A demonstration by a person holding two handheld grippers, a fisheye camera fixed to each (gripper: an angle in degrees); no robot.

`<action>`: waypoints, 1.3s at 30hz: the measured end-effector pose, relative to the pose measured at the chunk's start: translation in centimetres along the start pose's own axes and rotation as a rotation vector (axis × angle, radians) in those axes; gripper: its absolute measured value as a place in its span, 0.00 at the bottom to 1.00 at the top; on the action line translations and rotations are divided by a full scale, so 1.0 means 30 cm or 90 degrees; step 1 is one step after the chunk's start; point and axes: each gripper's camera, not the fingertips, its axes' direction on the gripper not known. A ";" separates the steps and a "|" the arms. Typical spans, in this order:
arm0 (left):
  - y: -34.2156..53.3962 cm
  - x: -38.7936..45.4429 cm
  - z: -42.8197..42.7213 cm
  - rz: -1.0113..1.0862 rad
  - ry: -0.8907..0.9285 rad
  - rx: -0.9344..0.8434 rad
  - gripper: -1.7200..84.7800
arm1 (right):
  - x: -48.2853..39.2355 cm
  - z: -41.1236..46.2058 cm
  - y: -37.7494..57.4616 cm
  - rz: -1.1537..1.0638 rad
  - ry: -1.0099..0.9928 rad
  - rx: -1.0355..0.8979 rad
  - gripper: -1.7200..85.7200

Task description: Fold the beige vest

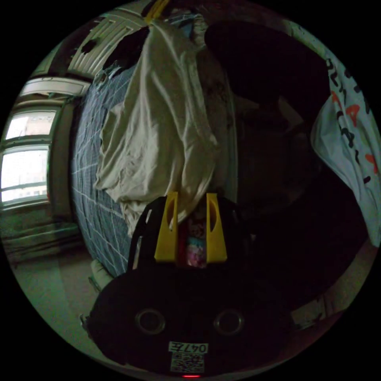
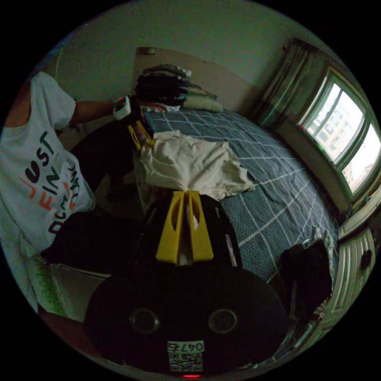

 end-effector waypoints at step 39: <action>0.320 -0.319 -0.126 -0.292 0.044 0.077 0.01 | -0.077 0.231 -0.178 -0.034 -0.048 -0.106 0.17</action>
